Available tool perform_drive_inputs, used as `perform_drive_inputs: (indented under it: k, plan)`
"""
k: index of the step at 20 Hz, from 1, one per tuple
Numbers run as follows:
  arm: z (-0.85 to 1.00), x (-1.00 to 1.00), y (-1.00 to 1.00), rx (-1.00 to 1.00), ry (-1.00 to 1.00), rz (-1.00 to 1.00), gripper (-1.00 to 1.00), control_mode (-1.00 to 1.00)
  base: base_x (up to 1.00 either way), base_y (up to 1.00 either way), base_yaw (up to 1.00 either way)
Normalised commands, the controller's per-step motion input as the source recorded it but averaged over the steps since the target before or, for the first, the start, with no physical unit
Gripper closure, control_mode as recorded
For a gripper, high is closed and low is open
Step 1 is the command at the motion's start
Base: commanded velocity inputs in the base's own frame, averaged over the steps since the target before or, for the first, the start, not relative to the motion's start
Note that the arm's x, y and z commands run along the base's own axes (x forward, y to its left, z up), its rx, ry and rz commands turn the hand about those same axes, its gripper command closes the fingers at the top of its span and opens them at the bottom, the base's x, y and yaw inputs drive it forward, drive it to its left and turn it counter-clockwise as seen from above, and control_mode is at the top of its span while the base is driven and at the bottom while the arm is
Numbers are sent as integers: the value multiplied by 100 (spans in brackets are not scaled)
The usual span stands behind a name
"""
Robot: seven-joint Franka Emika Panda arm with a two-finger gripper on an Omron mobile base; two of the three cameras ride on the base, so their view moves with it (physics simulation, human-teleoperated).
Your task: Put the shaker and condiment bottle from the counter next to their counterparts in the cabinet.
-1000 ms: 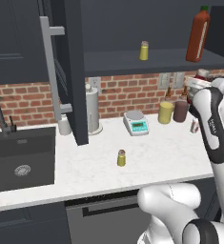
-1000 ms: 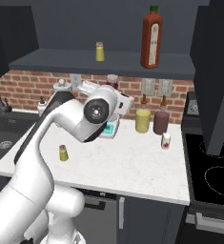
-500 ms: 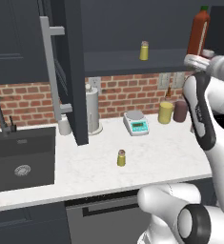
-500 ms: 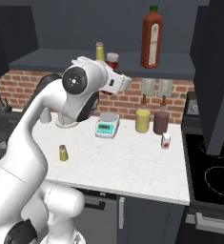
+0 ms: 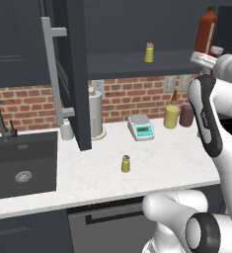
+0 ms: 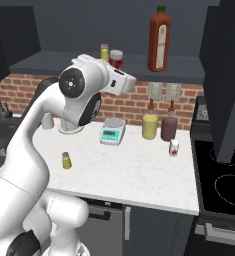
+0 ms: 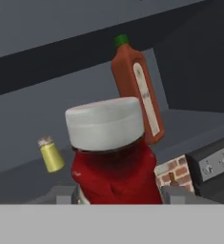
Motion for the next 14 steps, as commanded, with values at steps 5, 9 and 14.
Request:
perform_drive_inputs:
  k: [5,9,14]
  plan:
    - [25,6,0,0,-7,-7,100,-100,0,0,0]
    - [28,30,4,0,1,-9,100,-100,0,0,0]
    - [29,47,0,-1,12,-10,100,-100,0,0,0]
